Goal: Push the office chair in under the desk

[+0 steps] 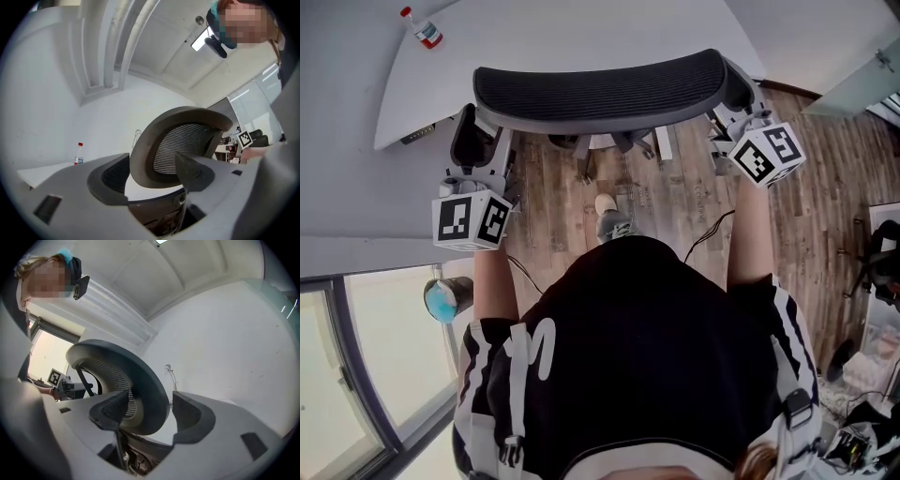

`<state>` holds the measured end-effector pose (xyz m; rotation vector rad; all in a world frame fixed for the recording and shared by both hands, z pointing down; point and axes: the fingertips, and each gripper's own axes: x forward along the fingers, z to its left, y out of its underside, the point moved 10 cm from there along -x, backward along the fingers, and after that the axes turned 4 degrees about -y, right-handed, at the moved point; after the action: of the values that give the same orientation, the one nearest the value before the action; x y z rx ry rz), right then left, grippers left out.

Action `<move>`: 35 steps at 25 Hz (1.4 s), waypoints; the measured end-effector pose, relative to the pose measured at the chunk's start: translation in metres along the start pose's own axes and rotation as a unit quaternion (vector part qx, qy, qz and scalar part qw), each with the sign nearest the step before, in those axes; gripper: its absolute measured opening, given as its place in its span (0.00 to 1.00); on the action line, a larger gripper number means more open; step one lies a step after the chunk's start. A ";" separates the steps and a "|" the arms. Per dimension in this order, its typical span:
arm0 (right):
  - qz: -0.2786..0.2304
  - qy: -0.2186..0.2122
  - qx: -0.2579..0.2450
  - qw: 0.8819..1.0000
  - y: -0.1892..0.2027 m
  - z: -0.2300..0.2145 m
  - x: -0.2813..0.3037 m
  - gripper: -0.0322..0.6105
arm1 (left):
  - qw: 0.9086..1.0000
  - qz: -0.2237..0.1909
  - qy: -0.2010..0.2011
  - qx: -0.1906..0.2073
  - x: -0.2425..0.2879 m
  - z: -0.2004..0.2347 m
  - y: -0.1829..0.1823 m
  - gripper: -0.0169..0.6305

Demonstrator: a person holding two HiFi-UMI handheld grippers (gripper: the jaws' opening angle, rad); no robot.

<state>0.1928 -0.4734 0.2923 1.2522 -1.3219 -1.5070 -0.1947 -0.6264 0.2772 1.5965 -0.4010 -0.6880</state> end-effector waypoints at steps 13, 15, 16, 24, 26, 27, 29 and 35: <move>-0.012 0.012 -0.038 0.999 -0.032 0.074 -0.061 0.49 | 1.000 0.013 0.008 0.001 -0.063 -0.039 -0.011 0.49; -0.015 0.010 -0.037 0.999 -0.035 0.085 -0.071 0.49 | 1.000 0.013 0.012 0.003 -0.071 -0.047 -0.013 0.49; -0.014 0.008 -0.038 0.999 -0.036 0.091 -0.076 0.49 | 1.000 0.013 0.013 0.006 -0.076 -0.051 -0.013 0.48; -0.010 -0.028 -0.041 0.999 -0.040 0.131 -0.095 0.49 | 0.999 0.015 0.016 0.023 -0.113 -0.078 -0.019 0.42; -0.011 -0.041 -0.042 0.998 -0.041 0.139 -0.096 0.47 | 1.000 0.015 0.013 0.022 -0.121 -0.083 -0.022 0.40; -0.011 -0.048 -0.040 0.998 -0.042 0.143 -0.098 0.45 | 1.000 0.014 0.011 0.021 -0.126 -0.086 -0.024 0.39; -0.011 -0.061 -0.034 0.998 -0.043 0.150 -0.102 0.43 | 1.000 0.012 0.003 0.019 -0.135 -0.094 -0.025 0.38; 0.005 -0.091 -0.018 0.996 -0.049 0.167 -0.127 0.32 | 1.000 0.019 -0.013 0.009 -0.157 -0.133 -0.029 0.31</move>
<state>0.0628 -0.3038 0.2646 1.1043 -1.4080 -1.6628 -0.2326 -0.4224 0.2844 1.5934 -0.4572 -0.6780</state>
